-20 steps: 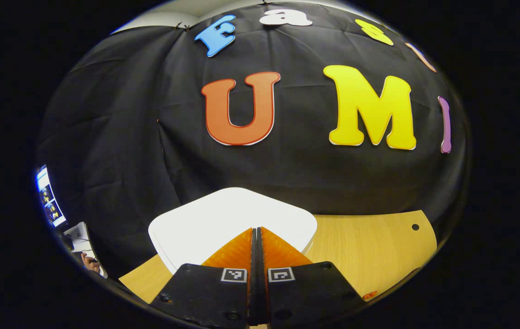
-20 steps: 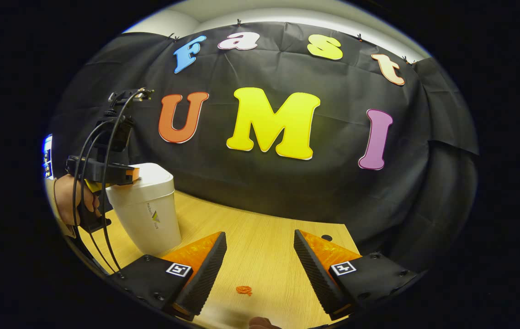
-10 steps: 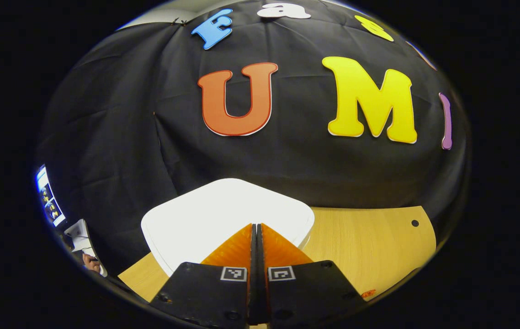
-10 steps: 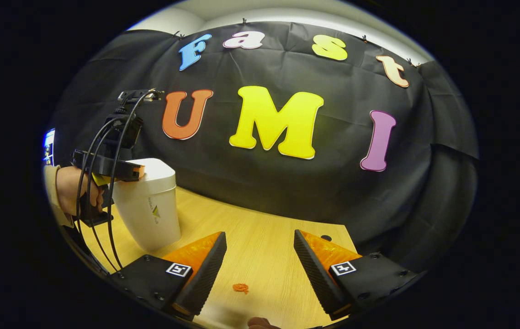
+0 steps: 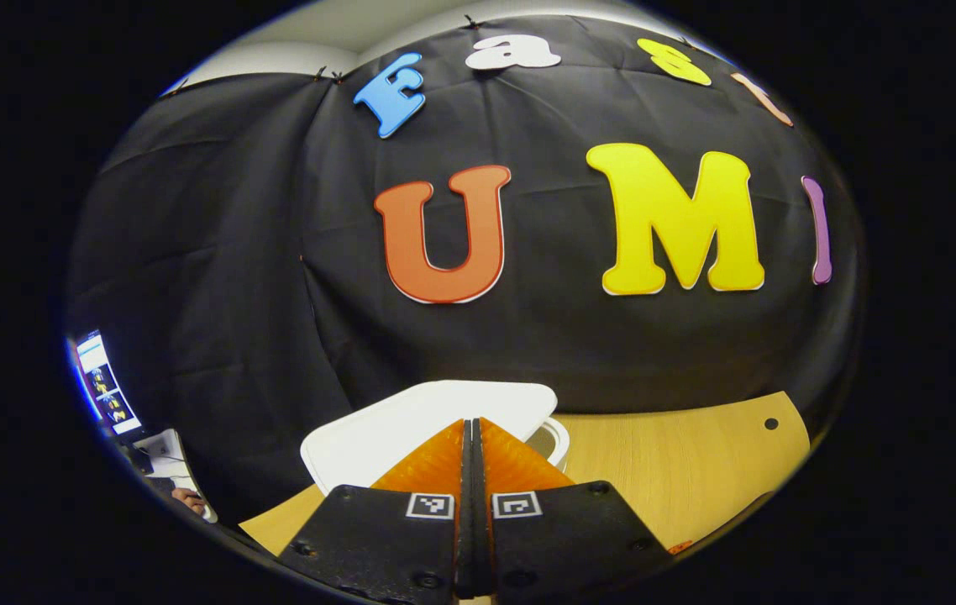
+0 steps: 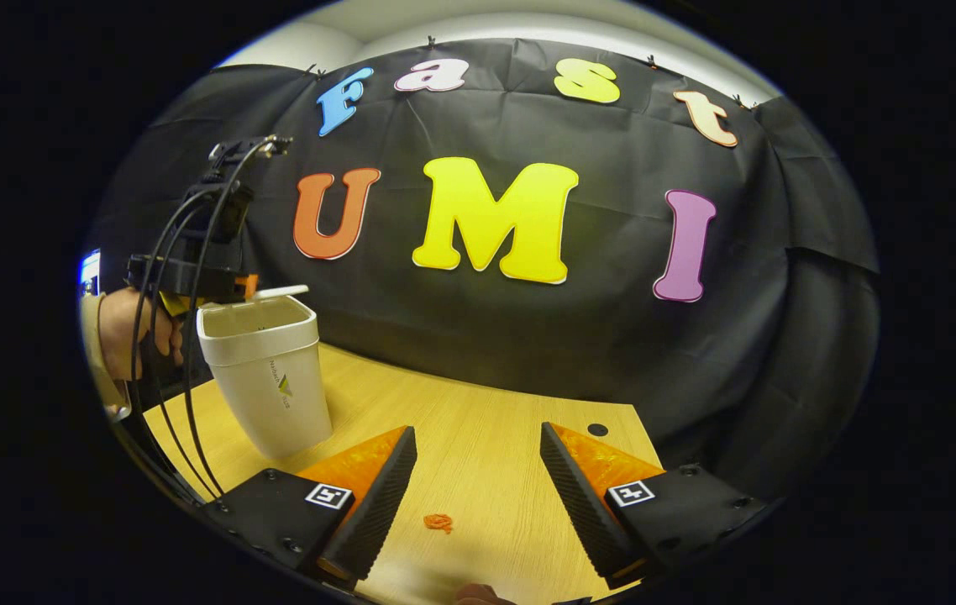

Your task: Press the lid of the desktop garbage bin to open it, pick up the crumpled paper on the desktop and throw it into the bin, then pick up the pop can on the desktop and drop it into the bin, and finally close the garbage bin lid.

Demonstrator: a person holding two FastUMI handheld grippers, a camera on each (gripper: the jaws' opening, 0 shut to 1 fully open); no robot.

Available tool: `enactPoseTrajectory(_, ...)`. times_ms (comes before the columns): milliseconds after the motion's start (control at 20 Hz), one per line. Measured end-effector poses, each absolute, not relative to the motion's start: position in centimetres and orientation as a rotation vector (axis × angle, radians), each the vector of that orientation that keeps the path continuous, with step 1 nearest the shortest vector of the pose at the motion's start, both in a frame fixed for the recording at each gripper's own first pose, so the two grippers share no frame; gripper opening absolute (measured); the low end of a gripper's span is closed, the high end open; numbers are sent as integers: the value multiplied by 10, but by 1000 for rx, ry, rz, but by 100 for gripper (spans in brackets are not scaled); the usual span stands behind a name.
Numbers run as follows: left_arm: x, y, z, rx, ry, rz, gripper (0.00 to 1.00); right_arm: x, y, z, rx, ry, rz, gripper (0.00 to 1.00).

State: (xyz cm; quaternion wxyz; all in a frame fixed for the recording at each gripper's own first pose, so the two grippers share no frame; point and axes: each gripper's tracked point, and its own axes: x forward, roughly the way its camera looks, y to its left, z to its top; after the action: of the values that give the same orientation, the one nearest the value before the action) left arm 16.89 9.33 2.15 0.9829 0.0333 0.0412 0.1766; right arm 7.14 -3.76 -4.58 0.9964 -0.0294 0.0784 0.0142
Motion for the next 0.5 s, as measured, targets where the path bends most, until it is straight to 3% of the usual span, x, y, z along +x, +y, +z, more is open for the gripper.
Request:
enactPoseTrajectory(300,133,55,32,29,68,268,4,57,-34,-56,-45,171,63,94)
enactPoseTrajectory(350,128,51,28,23,75,256,26,55,-33,-59,-47,178,71,94)
enactPoseTrajectory(400,121,46,24,25,78,241,35,52,-30,-64,-51,185,79,94)
enactPoseTrajectory(450,114,43,20,34,78,231,58,51,-29,-68,-53,192,84,94)
enactPoseTrajectory(500,107,36,15,48,73,214,59,49,-27,-73,-53,204,89,94)
